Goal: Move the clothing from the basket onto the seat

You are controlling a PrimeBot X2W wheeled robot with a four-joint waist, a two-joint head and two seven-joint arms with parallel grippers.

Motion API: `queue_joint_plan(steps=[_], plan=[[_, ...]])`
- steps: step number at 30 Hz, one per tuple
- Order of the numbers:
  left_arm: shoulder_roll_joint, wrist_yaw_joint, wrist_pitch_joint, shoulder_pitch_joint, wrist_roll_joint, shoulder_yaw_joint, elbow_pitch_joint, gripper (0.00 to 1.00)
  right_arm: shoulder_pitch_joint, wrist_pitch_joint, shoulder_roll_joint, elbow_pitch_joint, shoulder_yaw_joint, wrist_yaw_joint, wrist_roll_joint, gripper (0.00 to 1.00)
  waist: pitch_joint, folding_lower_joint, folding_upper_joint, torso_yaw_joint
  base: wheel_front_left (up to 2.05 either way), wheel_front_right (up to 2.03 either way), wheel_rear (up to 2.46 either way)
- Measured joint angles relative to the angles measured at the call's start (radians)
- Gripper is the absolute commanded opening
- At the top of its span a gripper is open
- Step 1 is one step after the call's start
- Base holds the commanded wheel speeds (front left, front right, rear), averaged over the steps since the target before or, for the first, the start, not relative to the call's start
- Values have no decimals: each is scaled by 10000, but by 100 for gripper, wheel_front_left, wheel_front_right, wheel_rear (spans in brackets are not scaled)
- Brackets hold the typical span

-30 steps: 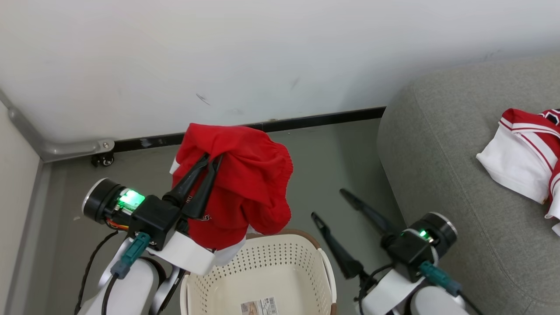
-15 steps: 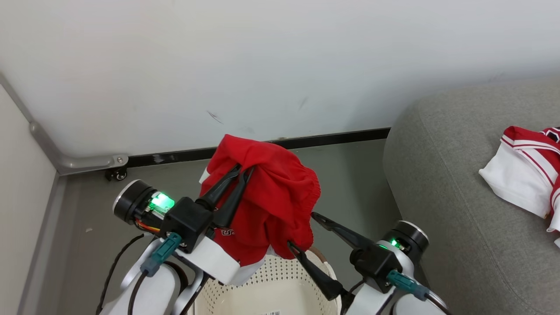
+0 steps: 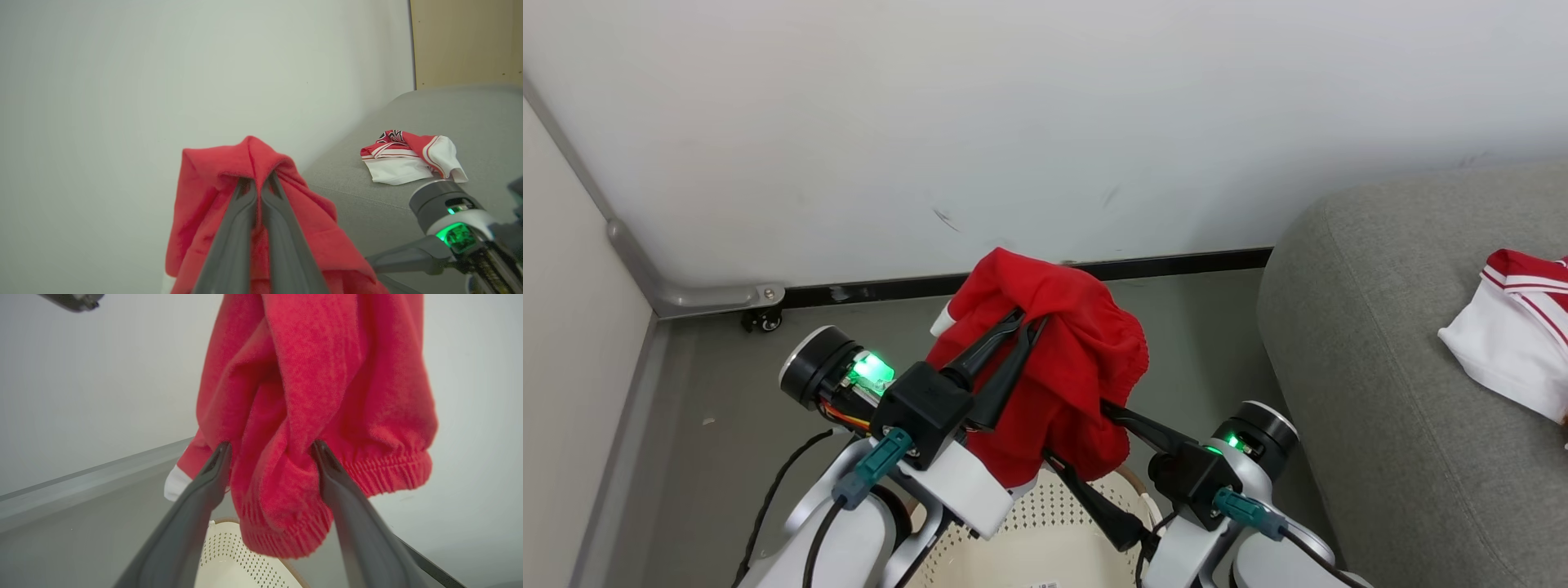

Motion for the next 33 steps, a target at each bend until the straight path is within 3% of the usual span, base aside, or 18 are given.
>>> queue_joint_plan(steps=[5,6,7,9,10,29,31,33], plan=[[-81,-75,184,-5,-19,-123,-94,0,-241,-244,268,334,-12,0,-81,100,5,0,0,114,0,0,0],[-98,-75,221,-5,-19,-140,-117,0,-316,-311,290,405,-23,0,-221,89,7,0,0,136,0,0,0],[-113,-75,255,-5,-23,-159,-130,0,-390,-353,297,456,-73,0,-343,49,8,0,0,156,0,0,0],[-155,-77,316,-5,-79,-182,-146,0,-546,-428,316,614,-213,0,-510,21,14,0,0,196,0,0,0],[-178,-82,337,-5,-115,-188,-146,0,-599,-430,316,665,-274,0,-577,0,17,0,0,213,0,0,0],[-242,194,-86,643,-897,535,568,0,-515,-650,63,742,-1695,0,-92,0,46,0,0,-99,0,0,0],[-297,194,-163,758,-1026,600,694,6,-512,-662,12,612,-1902,0,-23,0,42,0,0,-173,0,0,0],[-353,192,-309,873,-1202,642,784,23,-512,-665,-42,481,-2077,2,36,0,36,1,0,-252,0,0,0]])
